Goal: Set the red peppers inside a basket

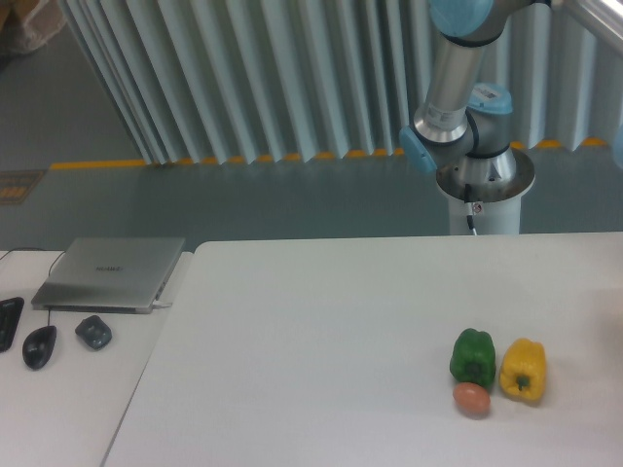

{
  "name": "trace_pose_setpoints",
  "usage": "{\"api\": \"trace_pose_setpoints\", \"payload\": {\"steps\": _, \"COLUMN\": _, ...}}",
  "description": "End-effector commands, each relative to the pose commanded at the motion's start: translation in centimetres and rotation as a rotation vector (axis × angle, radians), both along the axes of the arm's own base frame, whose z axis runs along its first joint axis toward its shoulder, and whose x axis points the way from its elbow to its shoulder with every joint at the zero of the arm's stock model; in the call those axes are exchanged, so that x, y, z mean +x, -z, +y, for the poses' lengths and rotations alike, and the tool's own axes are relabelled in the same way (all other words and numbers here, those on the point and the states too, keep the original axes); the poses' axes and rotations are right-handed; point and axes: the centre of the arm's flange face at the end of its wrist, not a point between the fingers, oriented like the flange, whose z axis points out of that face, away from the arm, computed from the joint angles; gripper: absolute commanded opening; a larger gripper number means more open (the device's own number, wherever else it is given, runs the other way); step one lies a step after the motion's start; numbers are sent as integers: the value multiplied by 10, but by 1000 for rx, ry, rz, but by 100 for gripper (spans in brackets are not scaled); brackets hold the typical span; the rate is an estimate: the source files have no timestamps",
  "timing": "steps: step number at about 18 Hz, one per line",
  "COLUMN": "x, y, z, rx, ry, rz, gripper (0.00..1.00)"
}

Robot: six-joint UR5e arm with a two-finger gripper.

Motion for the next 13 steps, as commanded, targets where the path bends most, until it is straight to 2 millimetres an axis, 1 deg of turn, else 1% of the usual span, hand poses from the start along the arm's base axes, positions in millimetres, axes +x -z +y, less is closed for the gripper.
{"api": "trace_pose_setpoints", "payload": {"steps": 2, "x": 3, "y": 0, "z": 3, "rx": 20, "ry": -41, "rz": -9, "gripper": 100}}
{"api": "trace_pose_setpoints", "payload": {"steps": 4, "x": 12, "y": 0, "z": 17, "rx": 23, "ry": -38, "rz": -14, "gripper": 100}}
{"api": "trace_pose_setpoints", "payload": {"steps": 6, "x": 23, "y": -6, "z": 27, "rx": 21, "ry": -17, "rz": -7, "gripper": 100}}
{"api": "trace_pose_setpoints", "payload": {"steps": 8, "x": 34, "y": -16, "z": 30, "rx": 20, "ry": -5, "rz": -3, "gripper": 100}}
{"api": "trace_pose_setpoints", "payload": {"steps": 9, "x": 42, "y": -17, "z": 31, "rx": 12, "ry": -2, "rz": -21, "gripper": 100}}
{"api": "trace_pose_setpoints", "payload": {"steps": 10, "x": 47, "y": -19, "z": 31, "rx": 10, "ry": -8, "rz": -33, "gripper": 100}}
{"api": "trace_pose_setpoints", "payload": {"steps": 12, "x": 56, "y": -18, "z": 34, "rx": 6, "ry": -38, "rz": -73, "gripper": 100}}
{"api": "trace_pose_setpoints", "payload": {"steps": 13, "x": 65, "y": -22, "z": 37, "rx": 4, "ry": -51, "rz": -90, "gripper": 100}}
